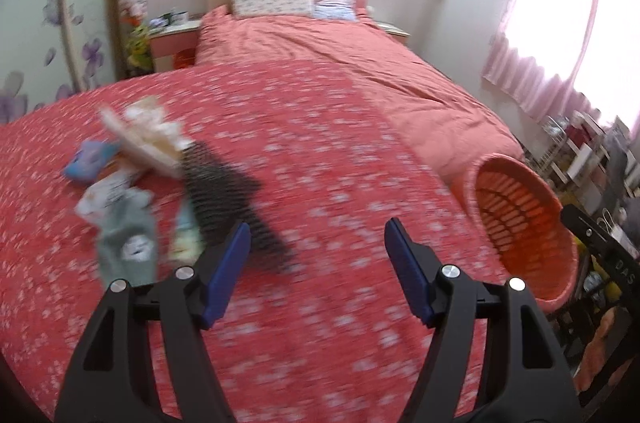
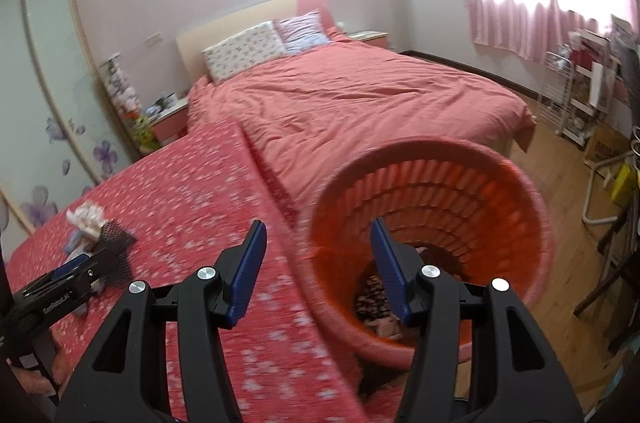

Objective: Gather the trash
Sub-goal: 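Move both tools back toward the remaining items on the bed, then grasp the grey-green sock with the left tool while the right tool grasps the black mesh pad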

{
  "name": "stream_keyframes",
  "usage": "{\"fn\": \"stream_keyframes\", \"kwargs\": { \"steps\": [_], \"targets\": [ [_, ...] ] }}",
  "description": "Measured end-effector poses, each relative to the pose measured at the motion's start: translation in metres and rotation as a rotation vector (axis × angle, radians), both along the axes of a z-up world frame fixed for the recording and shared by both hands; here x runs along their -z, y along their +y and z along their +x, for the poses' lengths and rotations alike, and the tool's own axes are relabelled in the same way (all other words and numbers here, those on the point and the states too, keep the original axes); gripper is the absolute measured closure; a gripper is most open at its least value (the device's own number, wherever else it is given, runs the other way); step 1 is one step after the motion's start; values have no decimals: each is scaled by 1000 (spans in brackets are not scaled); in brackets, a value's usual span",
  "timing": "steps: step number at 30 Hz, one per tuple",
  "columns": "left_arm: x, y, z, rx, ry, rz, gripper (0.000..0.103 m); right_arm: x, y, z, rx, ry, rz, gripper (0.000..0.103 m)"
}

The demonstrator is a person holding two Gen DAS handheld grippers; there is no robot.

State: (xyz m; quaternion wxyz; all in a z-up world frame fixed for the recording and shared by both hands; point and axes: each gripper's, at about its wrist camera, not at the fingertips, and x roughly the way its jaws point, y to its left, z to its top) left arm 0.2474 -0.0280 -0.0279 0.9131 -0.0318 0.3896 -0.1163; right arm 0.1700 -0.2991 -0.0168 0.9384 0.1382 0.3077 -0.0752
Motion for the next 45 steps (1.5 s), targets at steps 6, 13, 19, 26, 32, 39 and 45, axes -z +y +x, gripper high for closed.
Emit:
{"fn": "stream_keyframes", "kwargs": {
  "steps": [6,13,19,26,32,39,45],
  "targets": [
    [5,67,-7,-122,-4,20,34,3,46,11,-100,14,-15,48],
    [20,123,-5,-220,52,-8,36,11,87,21,-177,41,-18,48],
    [36,128,6,-207,112,-52,47,16,111,26,-222,64,-36,48],
    [41,122,19,-207,121,-78,52,18,126,28,-247,81,-58,48],
    [44,113,23,-196,122,-64,83,21,132,29,-258,93,-62,48],
    [40,121,10,-192,96,-70,93,20,138,31,-268,97,-62,48],
    [24,143,-10,-206,41,-62,93,21,150,38,-295,104,-54,48]
  ]
}}
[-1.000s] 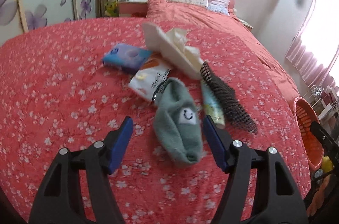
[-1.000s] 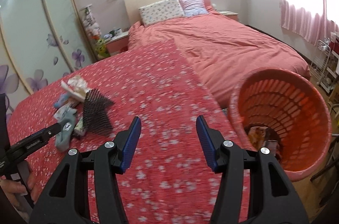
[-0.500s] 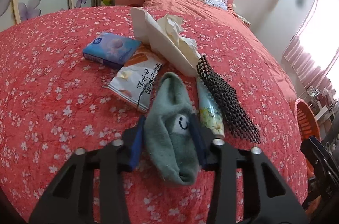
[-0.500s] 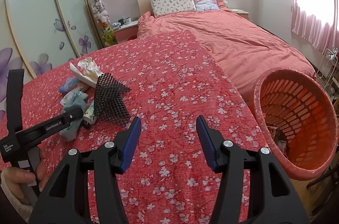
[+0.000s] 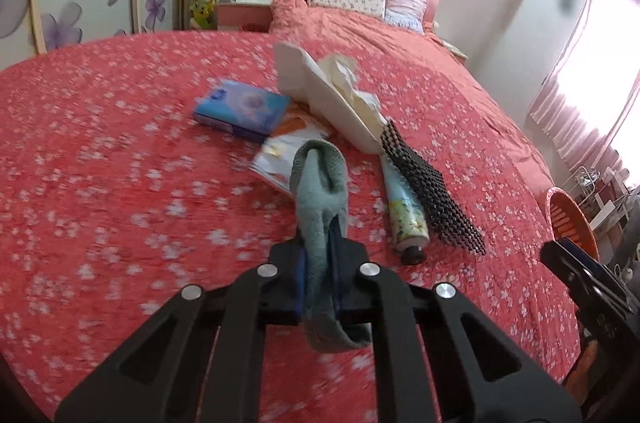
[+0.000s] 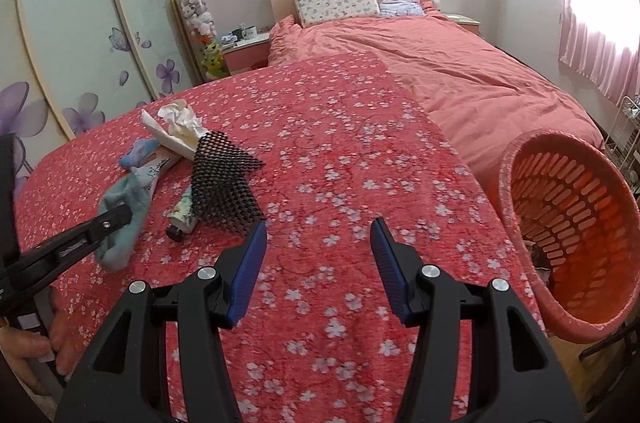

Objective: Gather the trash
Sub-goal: 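Grasp the grey-green sock with the left tool while the right tool grasps the black mesh pad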

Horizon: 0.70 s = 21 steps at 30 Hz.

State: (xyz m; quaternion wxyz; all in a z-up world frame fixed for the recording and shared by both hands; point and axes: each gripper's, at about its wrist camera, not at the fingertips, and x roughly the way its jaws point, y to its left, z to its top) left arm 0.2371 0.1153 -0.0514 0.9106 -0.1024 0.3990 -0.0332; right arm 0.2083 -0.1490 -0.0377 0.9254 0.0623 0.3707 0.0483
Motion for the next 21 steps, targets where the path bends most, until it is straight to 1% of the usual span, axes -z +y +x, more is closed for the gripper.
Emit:
{"fn": "stream_keyframes", "kwargs": {
  "steps": [4,8,13,18,21],
  "targets": [
    [-11,22,-11,-27,-35,21,93,1,17,10,-31,9,16,50],
    [-14,47,-13,-67,-44,52,93,3,37,21,-73,23,34,57],
    [-5,80,-3,-133,-1,70,92,8,62,38,-122,51,47,65],
    [6,111,9,-200,46,44,92,13,77,52,-138,72,39,69],
    [10,118,12,-207,59,43,92,18,78,58,-138,97,58,74]
  ]
}}
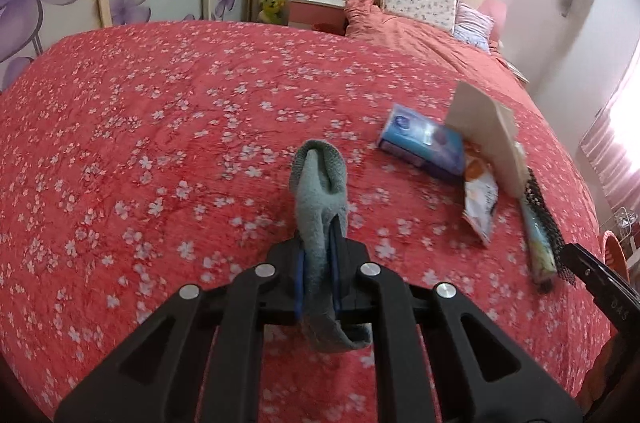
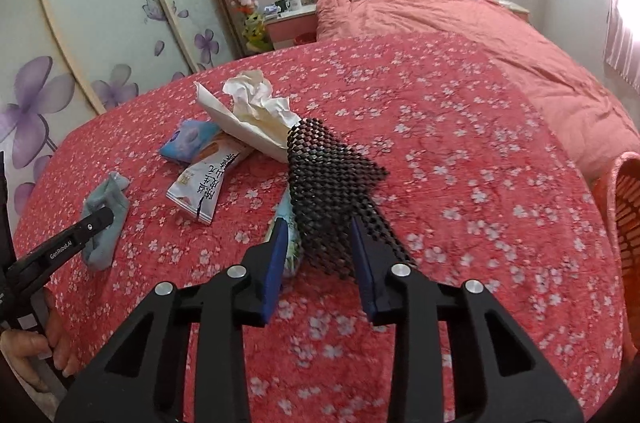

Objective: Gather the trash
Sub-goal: 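Grasp the grey-green sock with the left tool while the right tool grasps the black mesh pad, then carry the sock and black mesh pad over the orange basket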

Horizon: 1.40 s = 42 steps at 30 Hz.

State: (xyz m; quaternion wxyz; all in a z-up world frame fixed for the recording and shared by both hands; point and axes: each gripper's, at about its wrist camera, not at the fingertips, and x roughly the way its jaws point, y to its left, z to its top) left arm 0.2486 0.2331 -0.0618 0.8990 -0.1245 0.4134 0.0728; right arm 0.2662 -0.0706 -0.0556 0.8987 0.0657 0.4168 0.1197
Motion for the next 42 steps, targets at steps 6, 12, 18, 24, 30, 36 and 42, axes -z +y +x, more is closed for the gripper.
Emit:
{"fn": "stream_keyframes", "kwargs": {
  "steps": [6,12,18,24,30,36,42],
  "targets": [
    [7,-4,9,11,13,7,90,2,2,4,9,9,3,80],
    [10,0,9,4,9,-18,90,4,-1,6,8,11,15,85],
    [14,9,7,1,4,-41,88,5,-5,6,34,3,11,97],
    [15,11,5,0,1,-51,88,-3,-23,-3,71,-40,11,98],
    [14,12,5,4,0,-46,88,-16,-43,-12,106,-81,11,99],
    [13,11,5,8,1,-51,93,-30,-61,-25,128,-123,1,99],
    [-2,4,-2,21,-27,-59,94,-39,-77,-39,149,-151,-2,99]
  ]
}}
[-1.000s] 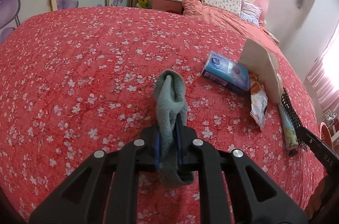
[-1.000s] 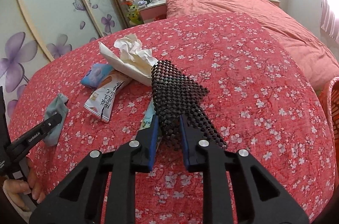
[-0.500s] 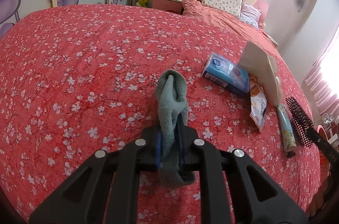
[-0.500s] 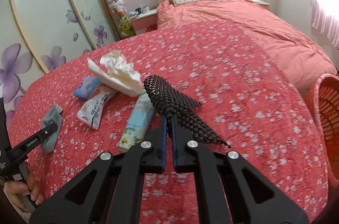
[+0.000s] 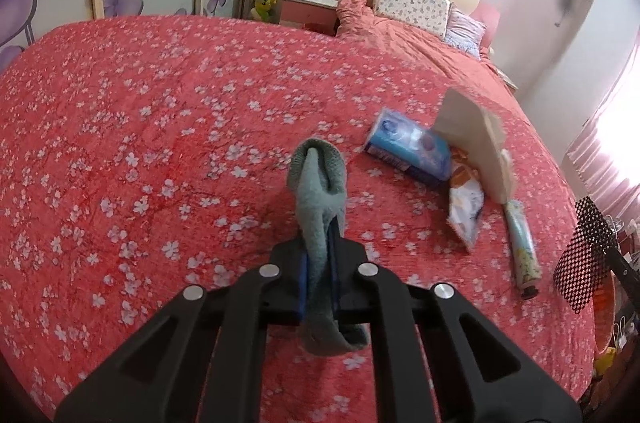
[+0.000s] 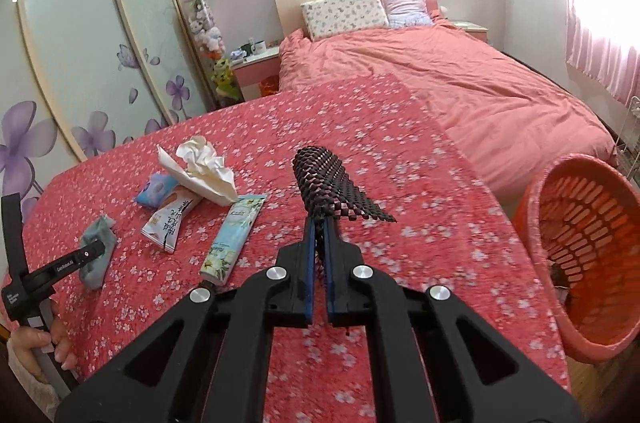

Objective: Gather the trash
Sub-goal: 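Carry the sock and black mesh pad over the orange basket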

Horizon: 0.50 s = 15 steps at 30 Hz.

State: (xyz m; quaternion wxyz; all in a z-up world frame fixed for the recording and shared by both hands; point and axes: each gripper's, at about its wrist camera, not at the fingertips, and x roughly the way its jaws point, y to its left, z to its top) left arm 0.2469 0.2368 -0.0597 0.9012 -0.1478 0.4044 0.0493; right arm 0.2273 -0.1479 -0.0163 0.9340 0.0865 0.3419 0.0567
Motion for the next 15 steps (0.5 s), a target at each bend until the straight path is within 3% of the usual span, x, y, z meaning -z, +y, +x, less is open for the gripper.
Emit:
{"fn": "stream_keyframes", "kwargs": {
  "steps": [15],
  "targets": [
    [-57,-95,-18,197,-95,-17,94,-21,-37,-30,65,-68,17,99]
  ]
}}
